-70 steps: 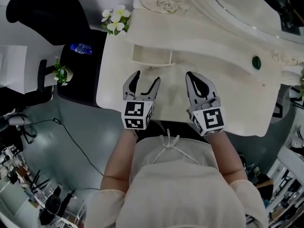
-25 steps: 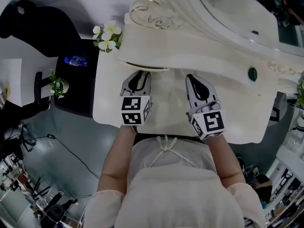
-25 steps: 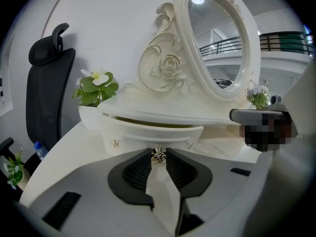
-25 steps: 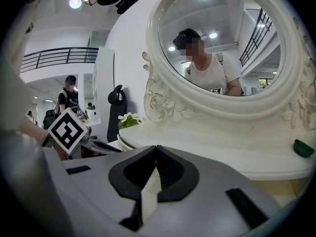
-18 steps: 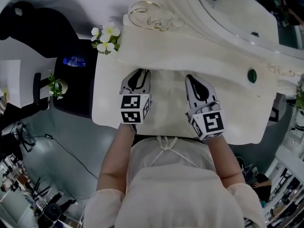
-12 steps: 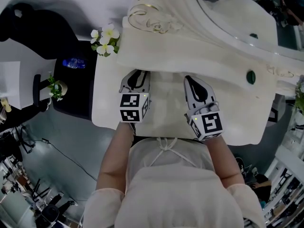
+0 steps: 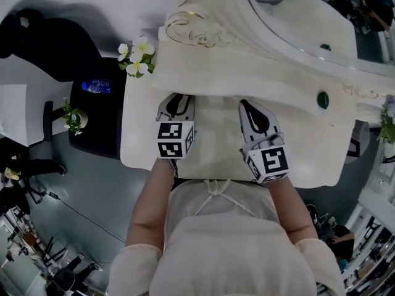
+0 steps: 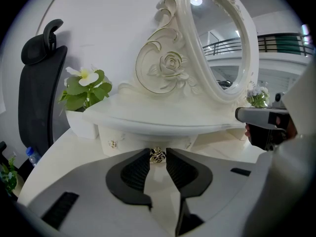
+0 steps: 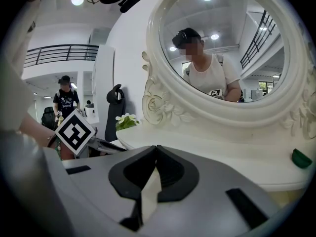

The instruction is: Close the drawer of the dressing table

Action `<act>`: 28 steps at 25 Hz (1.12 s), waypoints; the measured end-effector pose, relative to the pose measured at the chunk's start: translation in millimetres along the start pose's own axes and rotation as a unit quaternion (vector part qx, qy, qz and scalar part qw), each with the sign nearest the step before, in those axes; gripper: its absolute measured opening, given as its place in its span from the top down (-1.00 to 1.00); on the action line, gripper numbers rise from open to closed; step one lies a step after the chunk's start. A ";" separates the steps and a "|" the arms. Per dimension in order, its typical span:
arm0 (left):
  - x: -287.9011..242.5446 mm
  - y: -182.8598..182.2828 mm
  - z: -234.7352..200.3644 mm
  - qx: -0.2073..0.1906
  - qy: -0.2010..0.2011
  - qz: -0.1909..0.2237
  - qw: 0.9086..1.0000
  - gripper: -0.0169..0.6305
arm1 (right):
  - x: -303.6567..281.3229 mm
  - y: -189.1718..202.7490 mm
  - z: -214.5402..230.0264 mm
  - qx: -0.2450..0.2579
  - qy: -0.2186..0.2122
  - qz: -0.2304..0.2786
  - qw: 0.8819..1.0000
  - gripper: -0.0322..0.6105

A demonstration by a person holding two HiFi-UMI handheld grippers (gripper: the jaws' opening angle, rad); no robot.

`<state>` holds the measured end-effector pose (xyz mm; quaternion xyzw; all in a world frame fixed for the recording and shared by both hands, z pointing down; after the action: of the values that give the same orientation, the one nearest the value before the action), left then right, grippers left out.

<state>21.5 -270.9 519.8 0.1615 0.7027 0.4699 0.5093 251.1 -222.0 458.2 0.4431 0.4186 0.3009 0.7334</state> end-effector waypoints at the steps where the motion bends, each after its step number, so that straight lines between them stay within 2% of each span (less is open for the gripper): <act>1: 0.0 -0.1 0.9 0.000 0.004 0.002 1.000 0.62 | 0.6 -0.4 -0.6 0.001 0.000 0.001 1.000 0.88; 6: 9.9 0.4 2.8 0.010 0.009 0.019 1.000 0.44 | 8.0 -1.9 -5.4 -0.004 0.006 0.004 1.000 0.88; 9: 23.8 -1.7 5.1 -0.010 0.009 0.024 1.000 0.43 | 13.6 -3.4 -8.6 0.001 0.006 0.009 1.000 0.88; 14: 56.0 -16.1 14.7 -0.048 0.016 0.047 0.998 0.43 | 26.0 -10.3 -15.9 0.002 0.010 0.024 1.000 0.88; 19: 93.7 -46.5 24.6 -0.099 0.021 0.092 0.991 0.44 | 44.1 -19.6 -22.2 0.007 0.013 0.043 0.999 0.88; 25: 136.3 -84.1 30.8 -0.123 0.019 0.148 0.981 0.47 | 69.3 -36.0 -23.7 0.015 0.027 0.067 0.997 0.88; 28: 154.7 -99.7 32.8 -0.124 0.014 0.169 0.978 0.61 | 81.4 -43.0 -26.0 0.026 0.033 0.073 0.996 0.88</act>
<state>8.7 -196.0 349.1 0.2071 0.6081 0.6351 0.4289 269.4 -163.8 384.4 0.4810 0.4165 0.3571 0.6839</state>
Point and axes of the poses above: the fingertips, and each gripper's own axes: x backward along the fingers, z to its right, y out of its underside, the point moved 10 cm from there along x, backward along the fingers, and after that the axes turned 12 degrees about -x, right-handed, at the moved point
